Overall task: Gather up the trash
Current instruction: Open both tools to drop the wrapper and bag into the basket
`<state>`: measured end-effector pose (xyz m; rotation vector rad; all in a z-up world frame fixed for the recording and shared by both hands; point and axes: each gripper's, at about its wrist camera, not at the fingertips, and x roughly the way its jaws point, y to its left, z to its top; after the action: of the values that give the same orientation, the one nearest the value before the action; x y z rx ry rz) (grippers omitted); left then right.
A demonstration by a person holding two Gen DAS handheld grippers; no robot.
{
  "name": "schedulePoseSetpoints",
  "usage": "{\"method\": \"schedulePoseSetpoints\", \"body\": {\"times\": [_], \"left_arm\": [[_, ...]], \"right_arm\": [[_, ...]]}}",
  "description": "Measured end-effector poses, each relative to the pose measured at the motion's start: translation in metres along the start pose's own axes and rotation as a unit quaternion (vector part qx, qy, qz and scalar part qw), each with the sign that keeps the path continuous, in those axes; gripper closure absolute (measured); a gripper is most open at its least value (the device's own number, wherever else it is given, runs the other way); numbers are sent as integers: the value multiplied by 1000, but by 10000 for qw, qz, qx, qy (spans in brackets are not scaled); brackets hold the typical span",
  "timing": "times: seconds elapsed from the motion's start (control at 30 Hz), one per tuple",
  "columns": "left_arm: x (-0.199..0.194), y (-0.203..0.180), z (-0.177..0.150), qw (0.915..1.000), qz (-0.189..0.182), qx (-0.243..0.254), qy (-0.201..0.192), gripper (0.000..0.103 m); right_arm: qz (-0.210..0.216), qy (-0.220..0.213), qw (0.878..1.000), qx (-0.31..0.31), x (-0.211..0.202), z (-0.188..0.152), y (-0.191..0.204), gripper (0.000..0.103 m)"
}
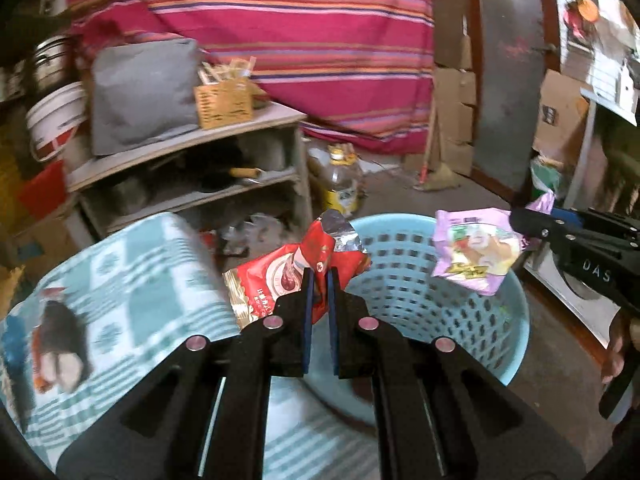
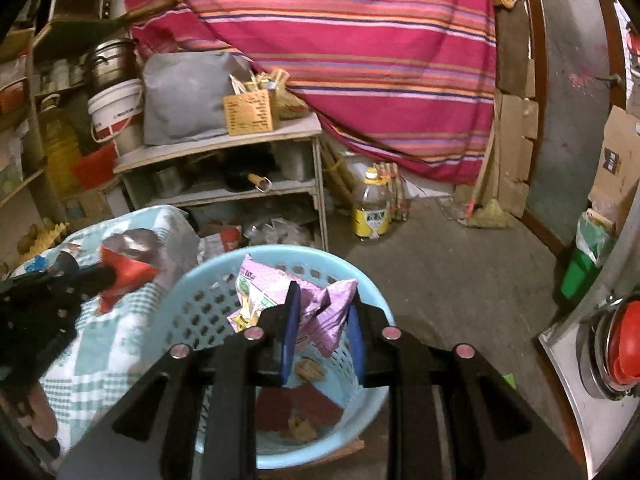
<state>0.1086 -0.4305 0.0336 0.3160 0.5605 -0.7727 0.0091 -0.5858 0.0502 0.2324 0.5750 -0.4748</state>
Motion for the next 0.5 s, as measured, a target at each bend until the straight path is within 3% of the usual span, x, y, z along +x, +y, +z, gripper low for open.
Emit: {"method": "schedulePoseSetpoints", "body": {"times": [0.17,0.33,0.5], "left_arm": [[17,-10,2,9995,-242,-107,183,93],[6,-9,5,9996,-208,-196,0,57],[-19,9,7,9989,58,-372,-263,36]], "right_arm": [[-50,64,9999,109,4,-2,-13,80],[-72,109,9998,115,6,-5,-15,80],[-24,127,9999,22,9,-4,0,80]]}}
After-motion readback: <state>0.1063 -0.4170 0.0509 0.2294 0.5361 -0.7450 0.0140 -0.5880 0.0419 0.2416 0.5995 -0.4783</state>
